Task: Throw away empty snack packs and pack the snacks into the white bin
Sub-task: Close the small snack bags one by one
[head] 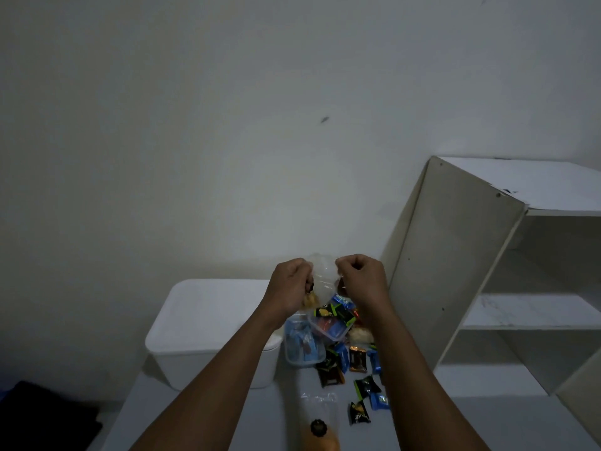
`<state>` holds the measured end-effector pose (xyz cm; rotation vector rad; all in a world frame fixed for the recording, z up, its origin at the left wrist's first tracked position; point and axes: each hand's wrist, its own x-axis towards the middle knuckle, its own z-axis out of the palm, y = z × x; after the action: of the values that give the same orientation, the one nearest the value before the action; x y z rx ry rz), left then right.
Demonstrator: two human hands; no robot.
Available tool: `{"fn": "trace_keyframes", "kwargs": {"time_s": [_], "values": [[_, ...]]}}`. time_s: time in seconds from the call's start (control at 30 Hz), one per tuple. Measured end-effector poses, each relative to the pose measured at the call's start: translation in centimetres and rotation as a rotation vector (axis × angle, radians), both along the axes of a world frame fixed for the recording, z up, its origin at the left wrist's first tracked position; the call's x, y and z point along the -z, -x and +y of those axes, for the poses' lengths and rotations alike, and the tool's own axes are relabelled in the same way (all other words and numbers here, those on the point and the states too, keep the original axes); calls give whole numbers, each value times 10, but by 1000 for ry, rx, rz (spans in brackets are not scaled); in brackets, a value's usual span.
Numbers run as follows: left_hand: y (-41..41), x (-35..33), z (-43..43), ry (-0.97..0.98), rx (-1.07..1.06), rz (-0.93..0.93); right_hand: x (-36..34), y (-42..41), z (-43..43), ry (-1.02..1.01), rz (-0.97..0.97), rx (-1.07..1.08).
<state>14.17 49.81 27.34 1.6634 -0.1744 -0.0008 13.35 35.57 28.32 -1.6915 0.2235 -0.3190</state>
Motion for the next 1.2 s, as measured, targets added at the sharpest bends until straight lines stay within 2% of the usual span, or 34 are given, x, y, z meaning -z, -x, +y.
{"fn": "trace_keyframes", "kwargs": {"time_s": [0.27, 0.4, 0.5, 0.63, 0.8, 0.97, 1.1, 1.2], "values": [[1, -1, -5, -10, 52, 8, -8, 13, -2, 90, 45, -262], [3, -1, -7, 16, 79, 31, -6, 18, -8, 25, 52, -322], [4, 2, -9, 70, 2, 37, -2, 19, -13, 105, 12, -256], [-5, 5, -6, 46, -192, -61, -12, 24, -24, 21, 31, -248], [-7, -10, -3, 121, -15, -33, -21, 26, -35, 15, 5, -275], [-3, -13, -9, 97, 68, -51, -23, 27, -34, 138, -46, -258], [0, -15, -14, 94, 49, -85, -20, 25, -29, 281, -144, -235], [2, -17, -14, 88, 15, -140, -20, 25, -26, 284, -190, -203]]}}
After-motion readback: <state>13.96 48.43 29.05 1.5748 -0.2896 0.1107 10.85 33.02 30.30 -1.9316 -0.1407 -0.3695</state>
